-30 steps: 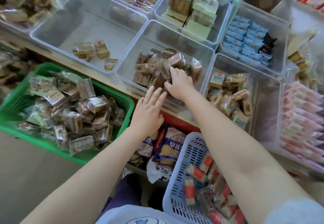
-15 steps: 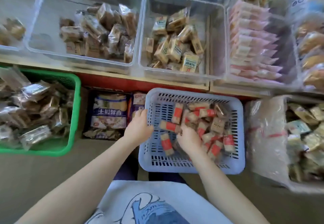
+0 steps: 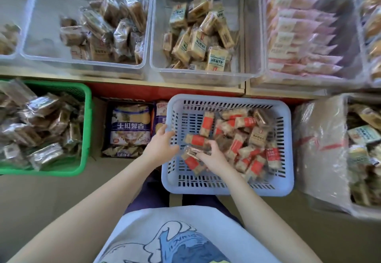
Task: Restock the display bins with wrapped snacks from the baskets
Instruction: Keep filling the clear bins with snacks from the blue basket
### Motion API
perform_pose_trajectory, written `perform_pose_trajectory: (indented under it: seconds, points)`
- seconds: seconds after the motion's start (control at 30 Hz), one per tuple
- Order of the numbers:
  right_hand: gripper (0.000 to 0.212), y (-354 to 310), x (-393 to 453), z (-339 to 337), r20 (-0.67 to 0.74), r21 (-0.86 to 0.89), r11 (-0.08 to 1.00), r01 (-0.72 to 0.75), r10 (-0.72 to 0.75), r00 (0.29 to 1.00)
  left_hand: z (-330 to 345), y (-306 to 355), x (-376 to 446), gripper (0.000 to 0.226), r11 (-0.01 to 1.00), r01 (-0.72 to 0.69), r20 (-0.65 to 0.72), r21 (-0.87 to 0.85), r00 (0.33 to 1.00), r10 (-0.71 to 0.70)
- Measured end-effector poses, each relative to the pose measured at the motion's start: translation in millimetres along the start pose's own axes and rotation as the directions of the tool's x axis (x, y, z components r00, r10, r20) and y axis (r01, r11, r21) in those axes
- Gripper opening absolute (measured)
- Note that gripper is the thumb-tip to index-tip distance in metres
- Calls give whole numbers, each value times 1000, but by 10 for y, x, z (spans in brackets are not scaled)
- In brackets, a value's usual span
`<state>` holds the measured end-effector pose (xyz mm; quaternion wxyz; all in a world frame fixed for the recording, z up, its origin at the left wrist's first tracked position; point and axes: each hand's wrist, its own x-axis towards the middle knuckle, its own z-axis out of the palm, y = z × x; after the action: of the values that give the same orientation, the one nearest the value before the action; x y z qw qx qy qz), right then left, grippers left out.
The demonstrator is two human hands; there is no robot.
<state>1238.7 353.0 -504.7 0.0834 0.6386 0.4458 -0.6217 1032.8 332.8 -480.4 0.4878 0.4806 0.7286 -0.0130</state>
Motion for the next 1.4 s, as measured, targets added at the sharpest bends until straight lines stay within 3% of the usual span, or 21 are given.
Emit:
perform_pose_trajectory:
  seconds: [0.1, 0.17, 0.27, 0.37, 0.43, 0.53, 0.63, 0.7, 0.77, 0.87, 0.97, 1.07, 1.13, 1.17, 1.2, 1.27, 1.3, 1.33, 1.4]
  points:
    - [27, -464, -190, -131, 84, 428, 903, 31, -74, 994, -306, 126, -68, 51, 955, -32, -7, -296, 999, 32]
    - [32, -801, -311, -215, 156, 609, 791, 55, -188, 970, -578, 238, -165, 48, 826, -73, 22, -558, 994, 103]
    - [47, -1324, -412, -272, 213, 587, 798, 138, -316, 925, -1010, 316, -304, 28, 689, -178, -95, -702, 983, 157]
    - [37, -1904, -451, -276, 101, 407, 845, 347, -419, 902, -1496, 274, -373, 17, 635, -304, -268, -711, 951, 154]
    - [20, -2337, -466, -238, 11, 201, 828, 523, -536, 844, -1830, 176, -363, 18, 648, -371, -354, -665, 921, 164]
    - [20, -2915, -358, -92, -3, -94, 745, 661, -664, 748, -2168, -40, -207, 17, 718, -441, -508, -538, 850, 141]
    - [27, -3341, -114, 138, -90, -362, 661, 658, -727, 681, -2238, -367, 72, 31, 909, -337, -722, -245, 689, 60]
    - [31, -3521, 81, 292, -48, -558, 602, 570, -710, 702, -2175, -559, 174, 33, 968, -250, -801, -26, 585, 130]
    - [33, -3595, 272, 443, 64, -726, 508, 463, -620, 782, -2054, -690, 216, 29, 955, -263, -815, 134, 519, 258]
    - [28, -3616, 377, 542, 74, -716, 527, 458, -595, 800, -1912, -760, 228, 38, 939, -283, -775, 194, 543, 324]
    - [17, -3489, 244, 452, -36, -661, 526, 536, -735, 677, -1893, -747, 227, 42, 948, -263, -776, 181, 553, 302]
    - [12, -3062, -61, 226, -202, -560, 529, 637, -834, 514, -1858, -609, 174, 37, 956, -235, -819, 175, 505, 274]
    - [12, -2578, -195, 8, -320, -505, 602, 618, -796, 514, -1703, -411, 122, 31, 936, -286, -831, 208, 454, 323]
    - [11, -2301, -219, -109, -374, -479, 672, 565, -738, 561, -1594, -278, 91, 27, 921, -324, -806, 216, 473, 356]
    - [11, -2008, -202, -230, -416, -448, 749, 488, -658, 627, -1473, -126, 64, 24, 912, -366, -738, 185, 562, 375]
    - [14, -1407, -122, -475, -487, -403, 873, 275, -459, 743, -1206, 171, 72, 22, 937, -346, -433, 54, 837, 334]
    - [18, -1126, -83, -602, -530, -401, 901, 166, -376, 760, -1071, 313, 92, 24, 953, -300, -229, 33, 926, 300]
    - [24, -852, -46, -739, -578, -402, 913, 70, -312, 754, -934, 438, 128, 26, 963, -268, -61, 33, 961, 269]
    - [39, -373, -5, -1017, -648, -401, 910, -110, -197, 735, -669, 663, 178, 28, 976, -216, 122, 22, 970, 212]
